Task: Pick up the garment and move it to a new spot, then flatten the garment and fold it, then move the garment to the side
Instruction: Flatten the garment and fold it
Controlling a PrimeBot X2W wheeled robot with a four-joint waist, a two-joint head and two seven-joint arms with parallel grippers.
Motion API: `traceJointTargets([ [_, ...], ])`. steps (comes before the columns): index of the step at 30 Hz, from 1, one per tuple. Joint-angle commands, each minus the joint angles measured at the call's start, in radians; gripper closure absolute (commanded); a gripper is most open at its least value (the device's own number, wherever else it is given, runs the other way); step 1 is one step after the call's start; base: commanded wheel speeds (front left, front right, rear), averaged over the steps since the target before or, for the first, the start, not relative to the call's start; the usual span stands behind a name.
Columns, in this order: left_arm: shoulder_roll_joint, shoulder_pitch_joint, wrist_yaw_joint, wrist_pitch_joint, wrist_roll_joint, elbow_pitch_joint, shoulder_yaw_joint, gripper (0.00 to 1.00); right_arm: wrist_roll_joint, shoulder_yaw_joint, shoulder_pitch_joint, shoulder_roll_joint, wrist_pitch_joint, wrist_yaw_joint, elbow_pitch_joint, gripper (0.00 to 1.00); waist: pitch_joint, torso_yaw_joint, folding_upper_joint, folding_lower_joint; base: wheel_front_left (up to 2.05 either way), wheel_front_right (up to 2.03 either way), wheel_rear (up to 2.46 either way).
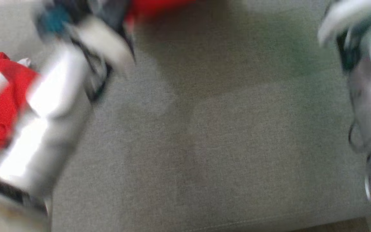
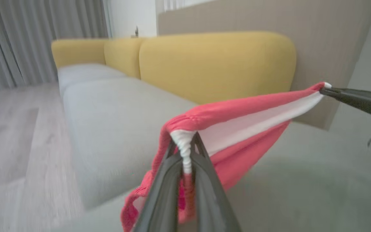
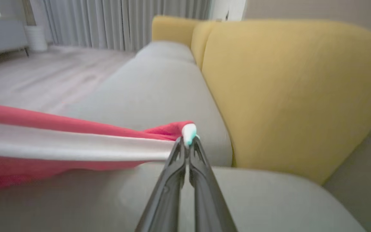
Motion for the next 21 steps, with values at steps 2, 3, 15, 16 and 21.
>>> traceJointTargets([
  [2, 0.049, 0.063, 0.002, -0.010, -0.039, -0.051, -0.043, 1.00, 0.025, 0.060, 0.046, -0.016, 0.007, -0.001, 0.035, 1.00, -0.028, 0.009, 0.0001, -0.0001, 0.00, 0.00, 0.00],
  [3, 0.057, 0.104, 0.002, -0.012, -0.050, -0.062, -0.071, 1.00, 0.036, 0.088, 0.072, -0.021, 0.019, -0.001, 0.060, 1.00, -0.040, 0.011, 0.0001, -0.0001, 0.00, 0.00, 0.00],
  [15, 0.113, 0.455, 0.017, -0.038, -0.121, -0.204, -0.223, 1.00, 0.350, 0.407, 0.339, -0.114, 0.311, -0.001, 0.048, 1.00, -0.206, -0.002, 0.0001, -0.0001, 0.00, 0.00, 0.00],
  [16, 0.113, 0.455, 0.017, -0.038, -0.121, -0.204, -0.223, 1.00, 0.350, 0.407, 0.339, -0.114, 0.311, -0.001, 0.048, 1.00, -0.206, -0.002, 0.0001, -0.0001, 0.00, 0.00, 0.00],
  [21, 0.121, 0.564, 0.069, -0.037, -0.114, -0.289, -0.258, 1.00, 0.559, 0.545, 0.482, -0.228, 0.461, -0.001, -0.151, 1.00, -0.265, -0.013, 0.0001, -0.0001, 0.00, 0.00, 0.00],
])
